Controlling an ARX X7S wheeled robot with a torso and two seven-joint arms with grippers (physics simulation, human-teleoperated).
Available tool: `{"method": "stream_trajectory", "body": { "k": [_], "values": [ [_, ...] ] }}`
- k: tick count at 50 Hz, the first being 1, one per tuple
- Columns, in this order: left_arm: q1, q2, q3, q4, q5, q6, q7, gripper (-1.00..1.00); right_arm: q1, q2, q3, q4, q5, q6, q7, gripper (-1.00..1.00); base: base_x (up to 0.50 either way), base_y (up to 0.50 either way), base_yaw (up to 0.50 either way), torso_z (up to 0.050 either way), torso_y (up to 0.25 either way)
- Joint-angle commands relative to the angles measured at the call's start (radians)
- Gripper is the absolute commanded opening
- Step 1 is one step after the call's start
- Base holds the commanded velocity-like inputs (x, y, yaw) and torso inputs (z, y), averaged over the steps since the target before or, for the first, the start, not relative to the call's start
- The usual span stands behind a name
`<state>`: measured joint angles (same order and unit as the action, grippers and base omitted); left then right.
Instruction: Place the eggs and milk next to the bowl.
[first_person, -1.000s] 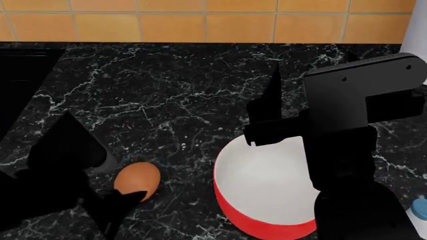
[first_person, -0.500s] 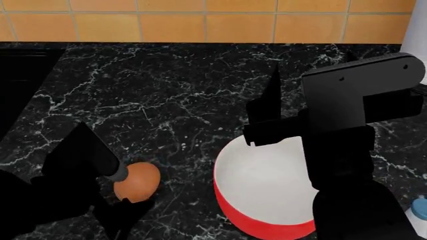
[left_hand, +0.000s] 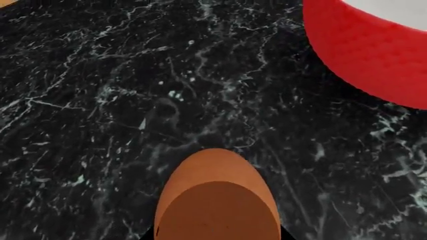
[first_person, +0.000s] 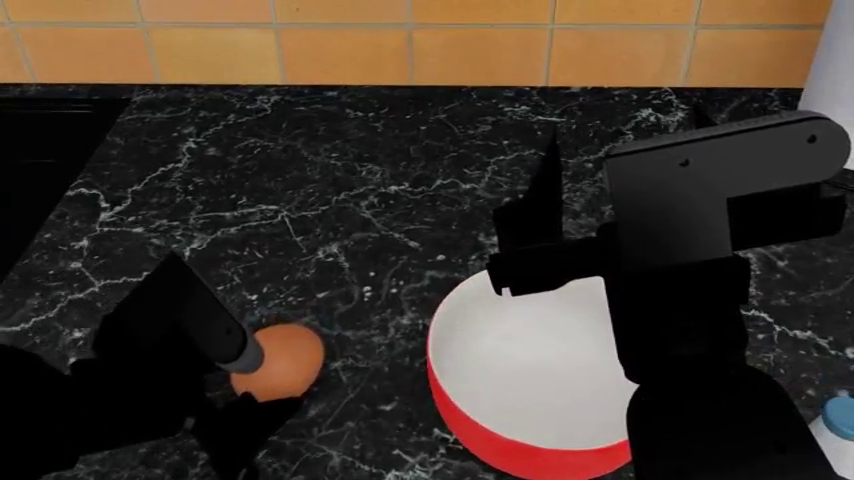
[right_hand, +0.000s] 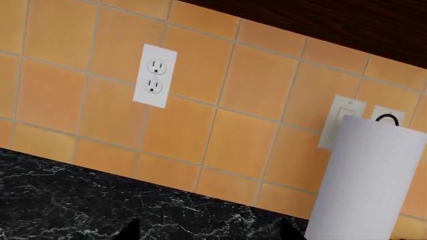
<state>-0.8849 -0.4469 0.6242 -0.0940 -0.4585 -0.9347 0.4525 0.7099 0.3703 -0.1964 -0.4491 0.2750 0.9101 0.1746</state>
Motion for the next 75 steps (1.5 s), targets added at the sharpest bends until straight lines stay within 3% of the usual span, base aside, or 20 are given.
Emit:
{"method": "stream_trajectory", "body": {
  "k": [1, 15, 38, 75],
  "values": [
    [-0.009, 0.029, -0.012, -0.081, -0.011, 0.079, 0.020, -1.00, -0.003, -0.008, 0.013, 0.024, -0.005, -0.015, -0.017, 1.00, 0.00, 0.00, 0.00, 0.000, 0.000],
    [-0.118, 0.111, 0.059, -0.188, 0.023, 0.107, 0.085, -1.00, 0.007, -0.008, 0.007, 0.032, -0.001, -0.015, -0.017, 1.00, 0.00, 0.00, 0.00, 0.000, 0.000],
    [-0.179, 0.221, 0.138, -0.332, 0.067, 0.170, 0.123, -1.00, 0.016, 0.001, 0.010, 0.031, 0.008, -0.007, -0.015, 1.00, 0.00, 0.00, 0.00, 0.000, 0.000],
    [-0.159, 0.251, 0.178, -0.418, 0.082, 0.237, 0.136, -1.00, -0.009, 0.010, 0.010, 0.019, 0.014, -0.008, 0.000, 1.00, 0.00, 0.00, 0.00, 0.000, 0.000]
  ]
}}
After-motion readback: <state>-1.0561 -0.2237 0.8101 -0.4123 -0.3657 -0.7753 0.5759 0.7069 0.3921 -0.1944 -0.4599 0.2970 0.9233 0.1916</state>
